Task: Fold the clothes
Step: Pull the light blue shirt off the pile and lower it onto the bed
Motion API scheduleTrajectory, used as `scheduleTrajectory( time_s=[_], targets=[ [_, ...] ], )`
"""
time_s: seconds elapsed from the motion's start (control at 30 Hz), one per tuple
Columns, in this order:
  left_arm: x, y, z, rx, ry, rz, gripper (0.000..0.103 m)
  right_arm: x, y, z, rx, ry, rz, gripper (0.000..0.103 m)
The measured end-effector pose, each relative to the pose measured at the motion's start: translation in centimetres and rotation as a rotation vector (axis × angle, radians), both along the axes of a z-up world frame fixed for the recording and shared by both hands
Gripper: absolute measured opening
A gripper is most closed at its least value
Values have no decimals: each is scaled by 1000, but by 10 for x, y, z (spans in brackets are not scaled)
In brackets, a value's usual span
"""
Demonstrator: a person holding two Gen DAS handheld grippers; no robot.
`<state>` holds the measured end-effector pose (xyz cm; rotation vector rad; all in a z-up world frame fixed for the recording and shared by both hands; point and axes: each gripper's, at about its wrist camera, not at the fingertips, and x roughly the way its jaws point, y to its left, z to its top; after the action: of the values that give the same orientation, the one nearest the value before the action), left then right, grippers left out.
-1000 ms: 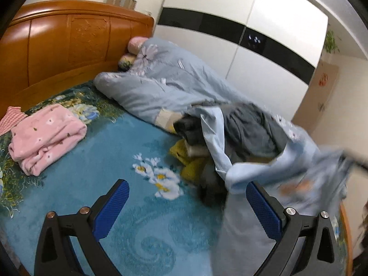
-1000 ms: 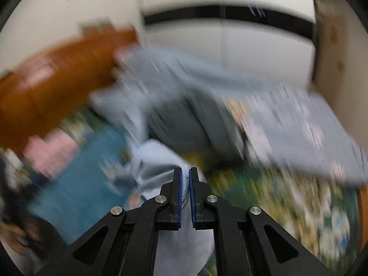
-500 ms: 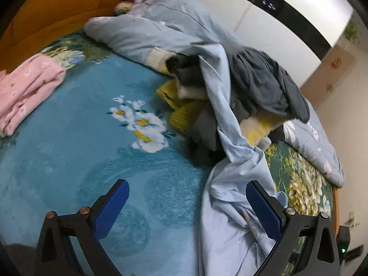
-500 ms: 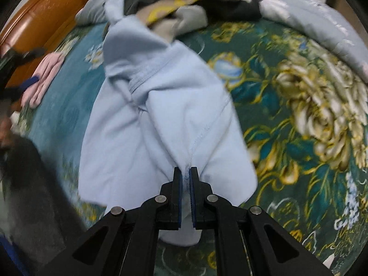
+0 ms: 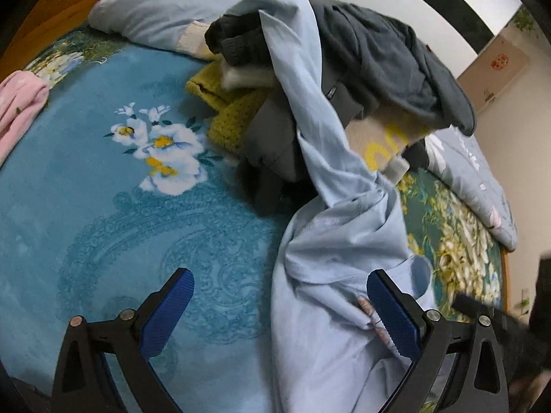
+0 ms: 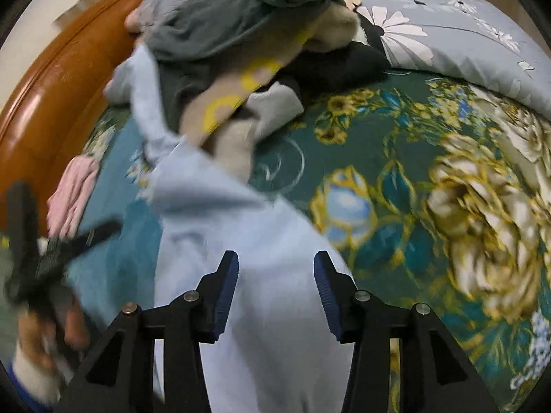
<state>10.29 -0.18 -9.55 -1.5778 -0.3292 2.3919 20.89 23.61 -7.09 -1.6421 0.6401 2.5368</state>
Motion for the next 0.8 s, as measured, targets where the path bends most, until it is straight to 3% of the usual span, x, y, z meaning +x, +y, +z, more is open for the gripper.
scheduleTrajectory(
  time_s=[0.13,0.17,0.2,0.33,0.47,0.6,0.73,0.8],
  targets=[
    [-2,-7,-2,-11,-7,11,102,-42,5,-26,39,-113,-14,44],
    [-3,-9,-3,-8,-7,14,102,-47,7,-31,42,-137,-18,35],
    [-4,-11,-3,-3,-8,17,102,-47,10,-33,59,-155,-26,4],
    [-18,-13,-2,64,-17,22,102,-21,16,-9,157,-82,-54,5],
    [-46,-9,-3,263,-71,58,102,24,4,26,343,4,13,5],
    [-68,13,-14,424,-175,64,102,52,5,29,320,-22,3,5],
    [-66,27,-27,468,-234,66,100,64,6,47,310,-1,-43,5],
    [-61,24,-36,494,-260,96,94,66,6,63,344,35,-49,5]
  ],
)
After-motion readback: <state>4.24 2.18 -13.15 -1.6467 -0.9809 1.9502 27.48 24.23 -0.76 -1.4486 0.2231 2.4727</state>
